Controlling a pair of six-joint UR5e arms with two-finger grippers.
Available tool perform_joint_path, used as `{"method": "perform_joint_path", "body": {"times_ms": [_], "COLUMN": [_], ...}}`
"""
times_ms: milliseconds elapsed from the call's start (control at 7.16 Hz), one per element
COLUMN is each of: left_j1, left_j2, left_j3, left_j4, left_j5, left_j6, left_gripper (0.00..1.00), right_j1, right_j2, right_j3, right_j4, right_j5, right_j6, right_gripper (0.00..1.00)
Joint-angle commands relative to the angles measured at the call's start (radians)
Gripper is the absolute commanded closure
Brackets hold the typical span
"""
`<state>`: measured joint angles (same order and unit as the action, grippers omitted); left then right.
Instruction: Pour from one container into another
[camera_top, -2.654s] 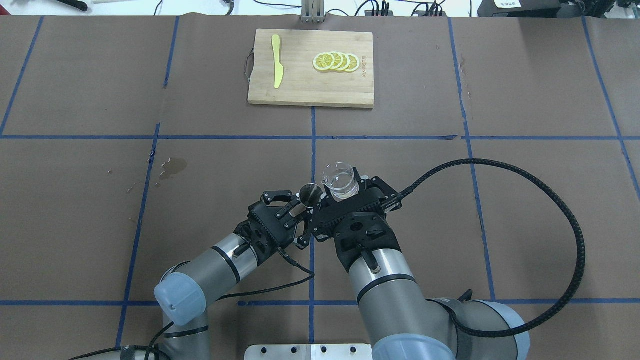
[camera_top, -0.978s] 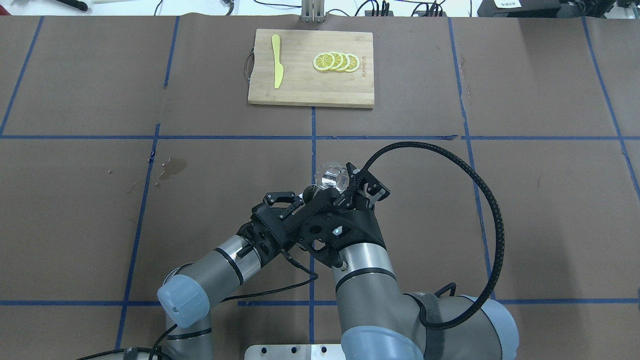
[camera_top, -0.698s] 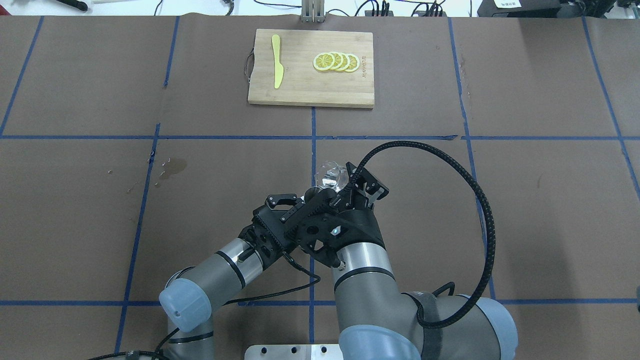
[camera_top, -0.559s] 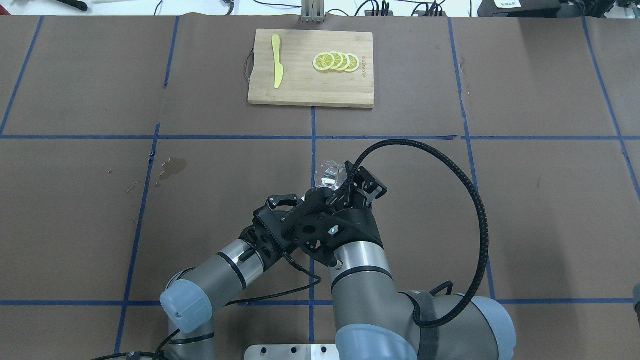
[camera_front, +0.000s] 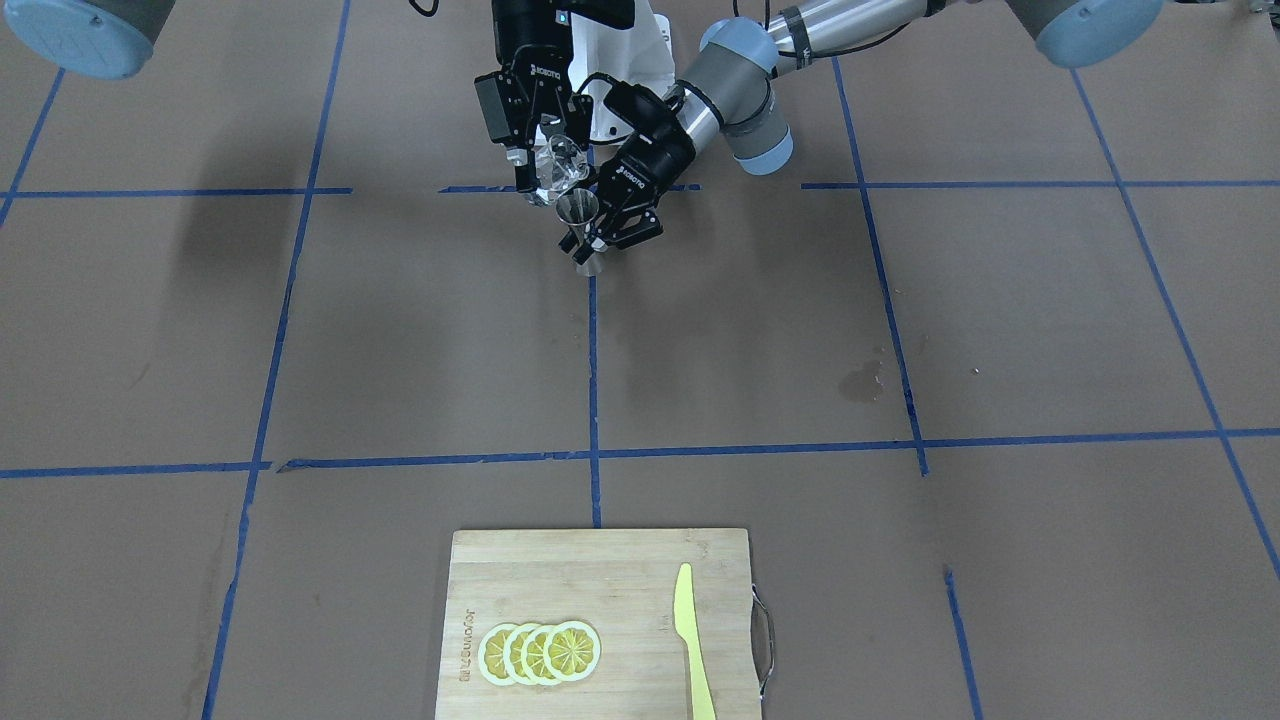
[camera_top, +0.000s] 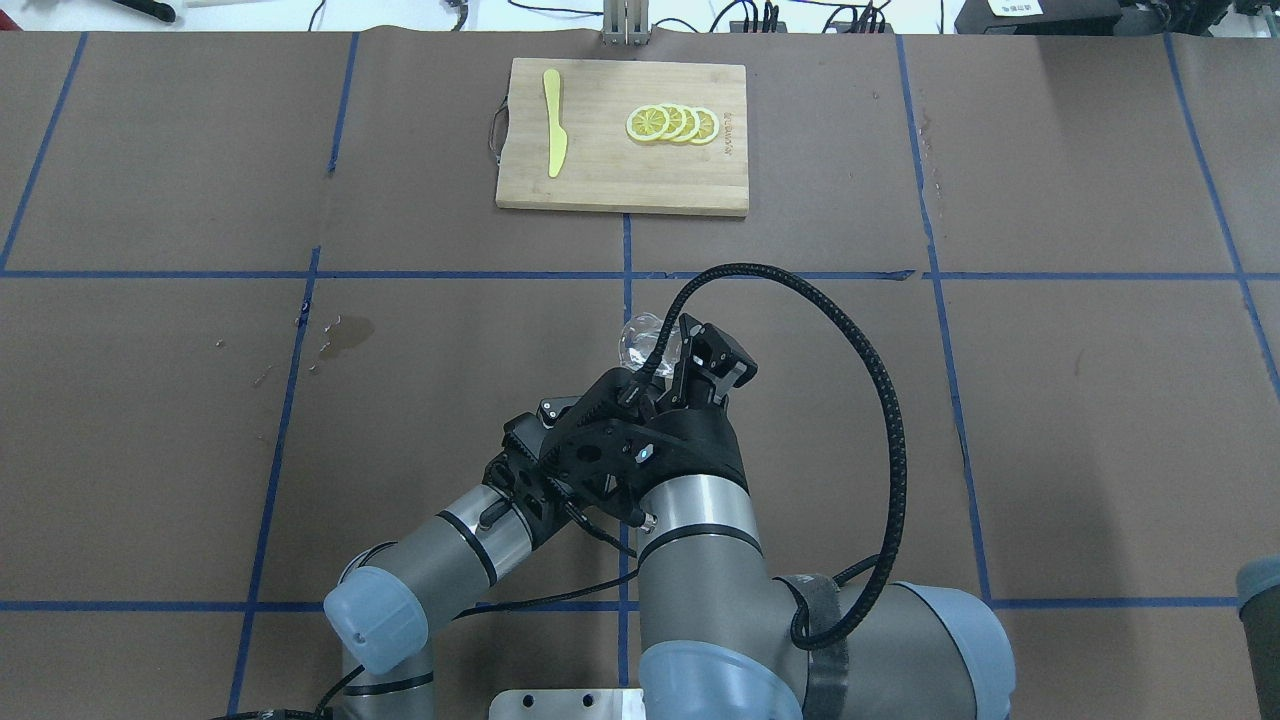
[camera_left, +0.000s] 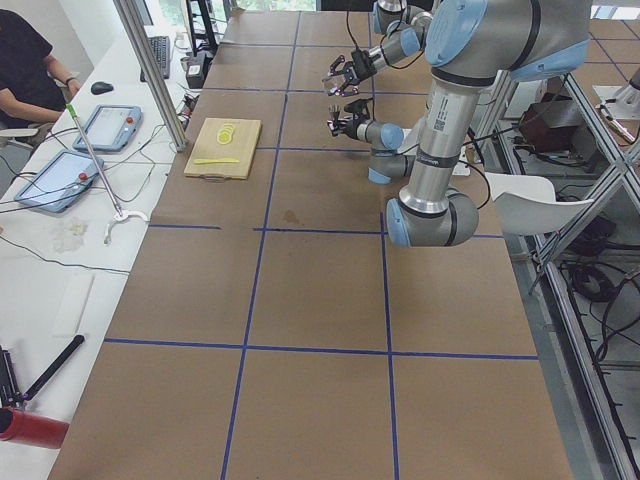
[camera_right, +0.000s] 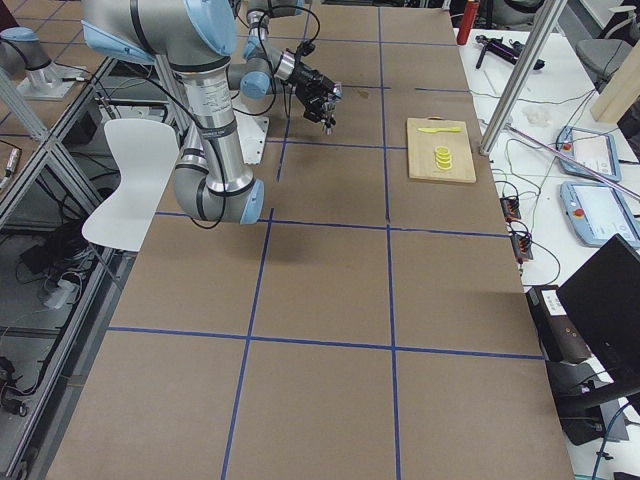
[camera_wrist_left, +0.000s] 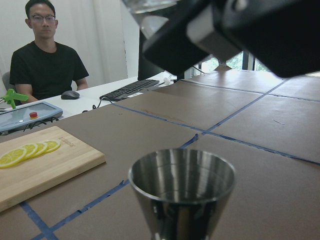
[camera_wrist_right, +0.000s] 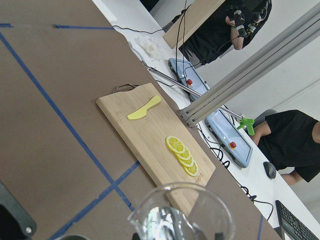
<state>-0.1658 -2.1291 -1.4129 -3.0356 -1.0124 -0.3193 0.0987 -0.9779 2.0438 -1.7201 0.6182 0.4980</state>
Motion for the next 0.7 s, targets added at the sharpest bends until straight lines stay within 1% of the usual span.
{"method": "perform_joint_path", "body": {"times_ms": [0, 279, 419, 559], "left_j1": [0.002, 0.002, 0.002, 0.002], "left_j2": [0.0, 0.0, -0.002, -0.011], "left_j3": [0.002, 0.011, 0.012, 0.021], "left_j4": [-0.002, 0.001, 0.003, 0.004], "left_j5": [0.0, 0.001, 0.001, 0.003], "left_j6": [0.0, 0.006, 0.008, 0.009], "left_gripper": [1.0, 1.0, 1.0, 1.0], "right_j1": [0.006, 0.007, 0.006, 0.006], "right_j2": [0.001, 0.001, 0.004, 0.005], "right_j3": [-0.013, -0.014, -0.011, -0.013], "right_j4": [-0.003, -0.006, -0.051, -0.061], "right_j5": [0.0, 0.001, 0.002, 0.003], "right_j6": [-0.033, -0.096, -0.111, -0.119], "right_gripper": [1.0, 1.0, 1.0, 1.0]}}
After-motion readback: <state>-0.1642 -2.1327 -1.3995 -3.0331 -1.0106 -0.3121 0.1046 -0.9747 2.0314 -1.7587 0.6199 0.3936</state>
